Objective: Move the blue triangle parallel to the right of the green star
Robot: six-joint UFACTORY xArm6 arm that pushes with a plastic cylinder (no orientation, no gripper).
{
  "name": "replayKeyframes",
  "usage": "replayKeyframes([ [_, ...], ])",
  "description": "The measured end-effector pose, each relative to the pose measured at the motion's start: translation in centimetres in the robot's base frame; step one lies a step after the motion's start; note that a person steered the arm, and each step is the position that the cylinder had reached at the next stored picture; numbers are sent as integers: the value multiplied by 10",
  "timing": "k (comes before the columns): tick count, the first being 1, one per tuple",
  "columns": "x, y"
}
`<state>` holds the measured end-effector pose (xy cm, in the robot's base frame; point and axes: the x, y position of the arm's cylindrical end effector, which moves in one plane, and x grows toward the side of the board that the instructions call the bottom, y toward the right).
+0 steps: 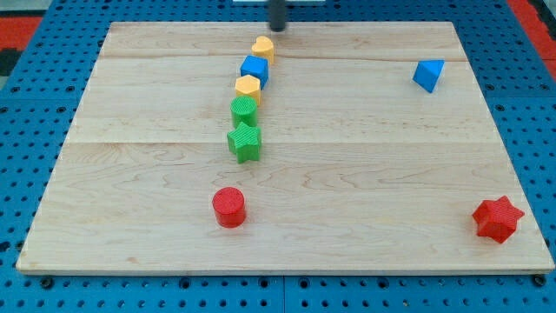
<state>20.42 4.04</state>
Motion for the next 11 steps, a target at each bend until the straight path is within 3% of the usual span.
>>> replayKeyframes([
  [1,34,93],
  [3,78,187],
  [5,169,116],
  [6,153,113],
  [7,111,123],
  [8,125,183],
  [10,229,94],
  [11,250,52],
])
